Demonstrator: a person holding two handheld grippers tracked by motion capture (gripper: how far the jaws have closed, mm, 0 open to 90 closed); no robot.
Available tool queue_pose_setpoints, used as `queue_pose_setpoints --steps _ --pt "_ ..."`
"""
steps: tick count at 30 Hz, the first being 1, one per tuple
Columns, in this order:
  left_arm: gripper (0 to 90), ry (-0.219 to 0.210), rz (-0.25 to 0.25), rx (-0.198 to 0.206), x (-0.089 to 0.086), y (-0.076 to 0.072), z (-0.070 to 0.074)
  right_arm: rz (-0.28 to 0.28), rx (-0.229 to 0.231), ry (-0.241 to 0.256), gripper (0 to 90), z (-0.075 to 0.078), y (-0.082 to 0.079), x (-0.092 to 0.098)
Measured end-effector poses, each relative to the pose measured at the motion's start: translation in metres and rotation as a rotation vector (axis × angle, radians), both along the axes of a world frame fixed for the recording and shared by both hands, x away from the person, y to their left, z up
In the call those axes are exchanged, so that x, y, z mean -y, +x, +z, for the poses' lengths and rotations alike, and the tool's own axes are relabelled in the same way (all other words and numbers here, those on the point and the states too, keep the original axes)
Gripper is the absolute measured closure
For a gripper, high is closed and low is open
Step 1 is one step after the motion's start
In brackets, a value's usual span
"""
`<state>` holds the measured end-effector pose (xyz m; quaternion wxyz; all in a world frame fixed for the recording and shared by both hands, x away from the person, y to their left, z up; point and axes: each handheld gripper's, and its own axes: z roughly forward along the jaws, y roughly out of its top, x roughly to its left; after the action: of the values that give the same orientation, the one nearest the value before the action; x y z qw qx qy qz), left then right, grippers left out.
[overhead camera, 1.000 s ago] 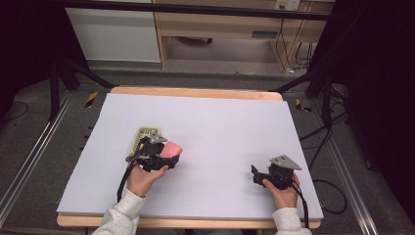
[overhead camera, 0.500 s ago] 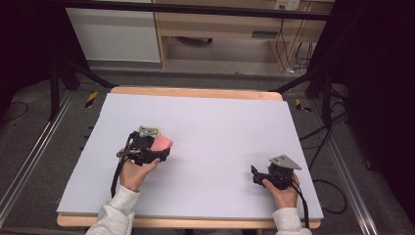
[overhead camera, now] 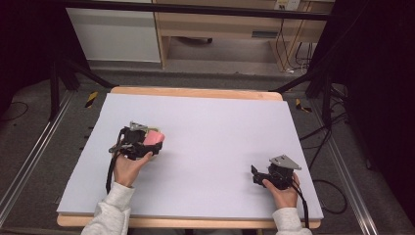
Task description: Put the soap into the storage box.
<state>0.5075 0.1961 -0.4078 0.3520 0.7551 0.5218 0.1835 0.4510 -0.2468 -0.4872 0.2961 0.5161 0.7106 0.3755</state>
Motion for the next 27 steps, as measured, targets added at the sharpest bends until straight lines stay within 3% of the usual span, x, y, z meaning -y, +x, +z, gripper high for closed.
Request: queue_pose_setpoints --steps 15,27 --pt "37.3 -0.003 0.072 -0.004 -0.018 0.017 -0.005 0.002 -0.006 0.002 7.1 0.0 0.0 0.0" --pt "37.3 0.007 0.098 -0.018 -0.023 0.029 -0.016 0.003 -0.005 0.002 7.1 0.0 0.0 0.0"
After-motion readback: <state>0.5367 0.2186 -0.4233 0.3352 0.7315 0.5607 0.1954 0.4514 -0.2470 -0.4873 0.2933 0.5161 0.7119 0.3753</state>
